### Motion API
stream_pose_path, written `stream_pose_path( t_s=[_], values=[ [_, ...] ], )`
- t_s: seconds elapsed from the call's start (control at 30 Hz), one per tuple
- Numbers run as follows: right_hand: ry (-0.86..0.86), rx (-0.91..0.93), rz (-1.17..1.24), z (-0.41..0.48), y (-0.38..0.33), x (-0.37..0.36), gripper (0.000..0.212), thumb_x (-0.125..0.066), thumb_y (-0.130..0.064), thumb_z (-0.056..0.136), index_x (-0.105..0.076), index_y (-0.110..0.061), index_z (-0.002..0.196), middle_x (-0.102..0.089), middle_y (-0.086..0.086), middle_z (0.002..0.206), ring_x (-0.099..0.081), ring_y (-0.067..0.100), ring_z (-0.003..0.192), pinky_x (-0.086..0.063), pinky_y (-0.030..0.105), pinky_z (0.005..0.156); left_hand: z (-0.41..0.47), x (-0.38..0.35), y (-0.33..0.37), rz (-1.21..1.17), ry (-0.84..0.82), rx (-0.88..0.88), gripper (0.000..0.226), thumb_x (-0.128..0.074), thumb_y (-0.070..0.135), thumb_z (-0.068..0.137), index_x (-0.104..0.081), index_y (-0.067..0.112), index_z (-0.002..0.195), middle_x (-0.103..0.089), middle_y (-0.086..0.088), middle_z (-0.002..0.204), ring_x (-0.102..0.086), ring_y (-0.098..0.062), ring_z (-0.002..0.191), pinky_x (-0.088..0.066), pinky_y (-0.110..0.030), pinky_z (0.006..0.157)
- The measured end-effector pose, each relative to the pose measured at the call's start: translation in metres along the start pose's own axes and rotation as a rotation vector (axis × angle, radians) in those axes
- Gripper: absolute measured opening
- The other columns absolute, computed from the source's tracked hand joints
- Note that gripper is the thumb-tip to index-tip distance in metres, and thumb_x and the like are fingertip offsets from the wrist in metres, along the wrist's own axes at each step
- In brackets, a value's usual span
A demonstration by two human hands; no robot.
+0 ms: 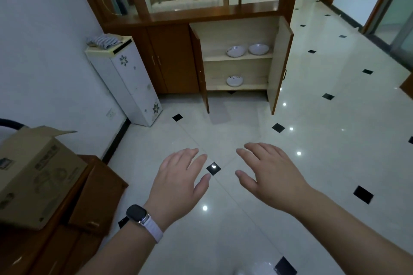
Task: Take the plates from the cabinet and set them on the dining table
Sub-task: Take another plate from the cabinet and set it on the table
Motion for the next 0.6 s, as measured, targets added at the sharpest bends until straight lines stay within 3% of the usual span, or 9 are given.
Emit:
stream_pose_path(
  t_s=[0.37,0.6],
  values=[
    [-0.039,-0.080,-0.038,0.106,0.051,-0.032,0.052,-0.041,-0.052,0.091,-0.061,-0.019,0.127,-0.065,0.003,0.124,-0.059,0.023,0.115,-0.044,0.040,0.100,0.110,-0.058,-0.069,-0.025,-0.003,-0.051,0.040,-0.052,0.041,0.092,-0.065,0.014,0.119,-0.065,-0.007,0.121,-0.060,-0.027,0.111,-0.047,-0.043,0.095],
    [-0.081,-0.184,-0.099,0.236,0.082,-0.068,0.055,-0.038,-0.053,0.091,-0.060,-0.019,0.129,-0.065,0.002,0.124,-0.059,0.024,0.115,-0.046,0.041,0.099,0.214,-0.116,-0.164,-0.084,-0.039,-0.054,0.044,-0.047,0.044,0.093,-0.064,0.016,0.121,-0.065,-0.006,0.121,-0.059,-0.025,0.112,-0.045,-0.040,0.096]
  ],
)
Point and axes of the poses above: each hand's wrist, its own z-axis towards the middle knuckle, its own x-axis out of the back of the hand, y = z × x, the point moved 6 cm from there along z, towards the middle knuckle
